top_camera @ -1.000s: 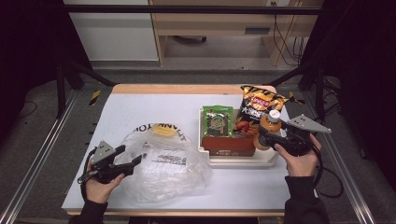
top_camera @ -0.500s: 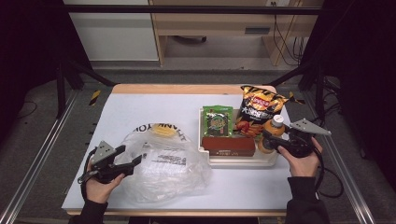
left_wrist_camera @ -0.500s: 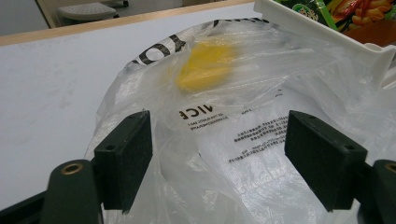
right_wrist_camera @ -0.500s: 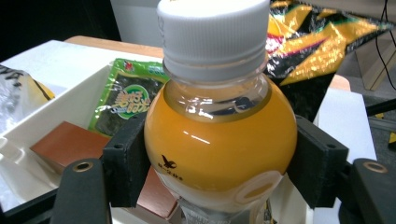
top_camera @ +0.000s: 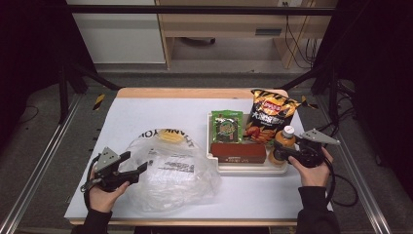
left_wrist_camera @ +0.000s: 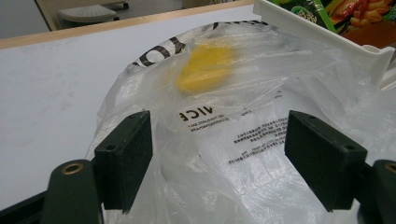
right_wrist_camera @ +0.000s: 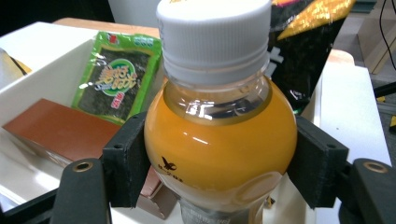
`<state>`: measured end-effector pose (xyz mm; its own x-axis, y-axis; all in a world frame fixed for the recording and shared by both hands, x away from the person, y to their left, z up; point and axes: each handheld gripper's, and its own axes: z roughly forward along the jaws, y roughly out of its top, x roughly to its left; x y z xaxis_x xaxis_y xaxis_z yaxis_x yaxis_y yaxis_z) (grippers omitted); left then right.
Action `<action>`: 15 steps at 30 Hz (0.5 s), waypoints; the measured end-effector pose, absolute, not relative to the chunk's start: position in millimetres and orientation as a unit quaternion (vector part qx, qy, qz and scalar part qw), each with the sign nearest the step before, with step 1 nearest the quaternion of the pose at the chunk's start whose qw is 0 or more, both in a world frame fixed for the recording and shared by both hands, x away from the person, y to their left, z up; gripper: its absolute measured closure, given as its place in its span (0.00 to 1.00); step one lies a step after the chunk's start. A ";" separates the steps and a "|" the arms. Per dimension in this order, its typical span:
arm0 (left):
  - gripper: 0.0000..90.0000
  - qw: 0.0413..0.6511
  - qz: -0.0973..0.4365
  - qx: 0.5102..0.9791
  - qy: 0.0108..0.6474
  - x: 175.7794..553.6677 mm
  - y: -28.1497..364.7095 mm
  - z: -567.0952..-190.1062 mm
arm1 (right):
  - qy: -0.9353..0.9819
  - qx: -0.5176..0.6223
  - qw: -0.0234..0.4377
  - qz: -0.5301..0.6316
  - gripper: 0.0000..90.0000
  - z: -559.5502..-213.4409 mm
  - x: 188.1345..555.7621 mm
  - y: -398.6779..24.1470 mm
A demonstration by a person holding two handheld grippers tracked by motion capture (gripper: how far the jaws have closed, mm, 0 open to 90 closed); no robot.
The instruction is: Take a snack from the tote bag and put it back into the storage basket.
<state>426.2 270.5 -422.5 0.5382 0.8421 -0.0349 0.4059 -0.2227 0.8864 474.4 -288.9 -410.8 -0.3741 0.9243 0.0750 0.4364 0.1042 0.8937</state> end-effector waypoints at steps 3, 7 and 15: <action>0.25 0.462 0.236 0.746 0.419 426.1 270.4 -422.6 | 0.695 0.495 0.265 0.449 0.33 -415.3 475.2 -290.8; 0.25 0.461 0.236 0.746 0.420 426.6 270.1 -423.3 | 0.695 0.495 0.265 0.449 0.33 -419.3 474.6 -292.6; 0.25 0.461 0.237 0.745 0.419 426.4 270.7 -423.0 | 0.685 0.496 0.261 0.465 0.33 -423.8 473.3 -298.5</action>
<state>426.4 270.7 -423.0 0.5363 0.8434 -0.0331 0.4057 -0.2232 0.8863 473.3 -298.5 -423.8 -0.3716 0.9226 0.1035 0.4364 0.0752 0.8966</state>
